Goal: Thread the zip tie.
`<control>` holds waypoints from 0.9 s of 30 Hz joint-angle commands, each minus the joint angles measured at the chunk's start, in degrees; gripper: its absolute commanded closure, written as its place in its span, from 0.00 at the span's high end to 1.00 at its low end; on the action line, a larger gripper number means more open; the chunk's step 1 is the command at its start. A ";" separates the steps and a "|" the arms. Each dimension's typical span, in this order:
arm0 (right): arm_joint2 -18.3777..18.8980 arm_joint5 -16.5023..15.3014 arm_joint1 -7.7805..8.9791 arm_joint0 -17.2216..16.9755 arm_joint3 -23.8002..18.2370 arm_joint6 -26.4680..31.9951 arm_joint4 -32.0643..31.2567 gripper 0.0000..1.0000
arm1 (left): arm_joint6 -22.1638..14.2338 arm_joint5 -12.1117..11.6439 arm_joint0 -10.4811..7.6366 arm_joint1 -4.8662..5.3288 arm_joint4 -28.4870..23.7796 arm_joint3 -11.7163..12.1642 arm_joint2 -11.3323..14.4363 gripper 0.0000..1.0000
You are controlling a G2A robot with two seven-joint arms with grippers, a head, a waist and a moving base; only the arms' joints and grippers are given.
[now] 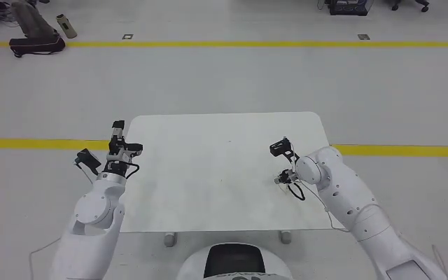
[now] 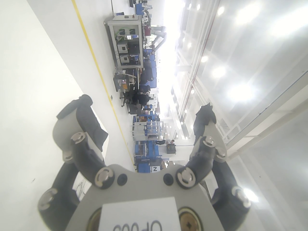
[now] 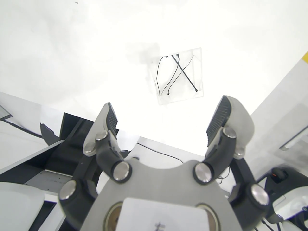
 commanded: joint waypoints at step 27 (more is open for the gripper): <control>0.67 -0.30 -1.05 2.12 10.51 -7.02 8.95 1.00 | 0.00 0.00 0.00 0.00 0.00 0.00 0.00 1.00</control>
